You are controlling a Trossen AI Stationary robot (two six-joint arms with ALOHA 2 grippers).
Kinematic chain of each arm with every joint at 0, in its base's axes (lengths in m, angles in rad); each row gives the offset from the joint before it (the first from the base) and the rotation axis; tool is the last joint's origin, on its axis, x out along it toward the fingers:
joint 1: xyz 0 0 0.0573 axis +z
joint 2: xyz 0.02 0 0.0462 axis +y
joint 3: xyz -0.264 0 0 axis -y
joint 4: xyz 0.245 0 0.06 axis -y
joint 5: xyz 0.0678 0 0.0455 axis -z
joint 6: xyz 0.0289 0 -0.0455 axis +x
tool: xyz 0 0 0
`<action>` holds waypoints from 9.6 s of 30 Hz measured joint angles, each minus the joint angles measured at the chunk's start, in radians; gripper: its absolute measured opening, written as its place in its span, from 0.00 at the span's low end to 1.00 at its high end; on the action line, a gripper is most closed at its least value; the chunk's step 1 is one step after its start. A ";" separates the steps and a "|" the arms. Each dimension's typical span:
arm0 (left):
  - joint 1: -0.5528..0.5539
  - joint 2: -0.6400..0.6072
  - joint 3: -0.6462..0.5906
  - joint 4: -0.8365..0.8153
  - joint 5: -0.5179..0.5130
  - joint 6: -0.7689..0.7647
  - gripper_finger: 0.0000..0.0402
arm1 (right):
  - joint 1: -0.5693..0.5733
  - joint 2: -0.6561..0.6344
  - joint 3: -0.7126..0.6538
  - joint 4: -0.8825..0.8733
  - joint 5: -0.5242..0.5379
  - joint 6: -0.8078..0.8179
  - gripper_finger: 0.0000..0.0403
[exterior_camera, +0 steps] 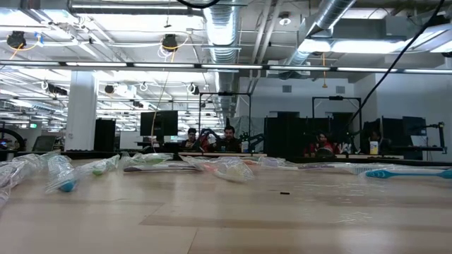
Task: Pick & Place toothbrushing station
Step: Put the blue mouthwash bottle into the black organizer
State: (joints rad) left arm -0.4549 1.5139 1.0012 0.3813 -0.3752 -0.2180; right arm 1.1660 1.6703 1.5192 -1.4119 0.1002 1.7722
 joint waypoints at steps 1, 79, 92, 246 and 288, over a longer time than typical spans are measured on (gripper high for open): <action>0.000 0.000 0.000 0.000 0.000 0.000 0.00 | -0.003 0.000 0.000 -0.002 -0.002 -0.003 0.22; -0.003 0.000 0.000 0.005 0.009 -0.057 0.00 | 0.005 0.120 -0.066 0.111 -0.075 0.058 0.22; -0.004 0.000 0.000 0.005 0.010 -0.079 0.00 | 0.011 0.120 -0.069 0.122 -0.068 0.064 0.22; 0.003 0.000 0.000 0.009 -0.018 -0.079 0.00 | -0.038 0.113 -0.211 0.295 -0.204 0.191 0.36; 0.010 0.000 0.000 0.008 -0.017 -0.079 0.00 | -0.082 0.109 -0.156 0.229 -0.203 0.101 0.46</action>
State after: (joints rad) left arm -0.4454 1.5135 1.0016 0.3897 -0.3920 -0.2966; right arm 1.0840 1.7794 1.3630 -1.1829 -0.1028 1.8736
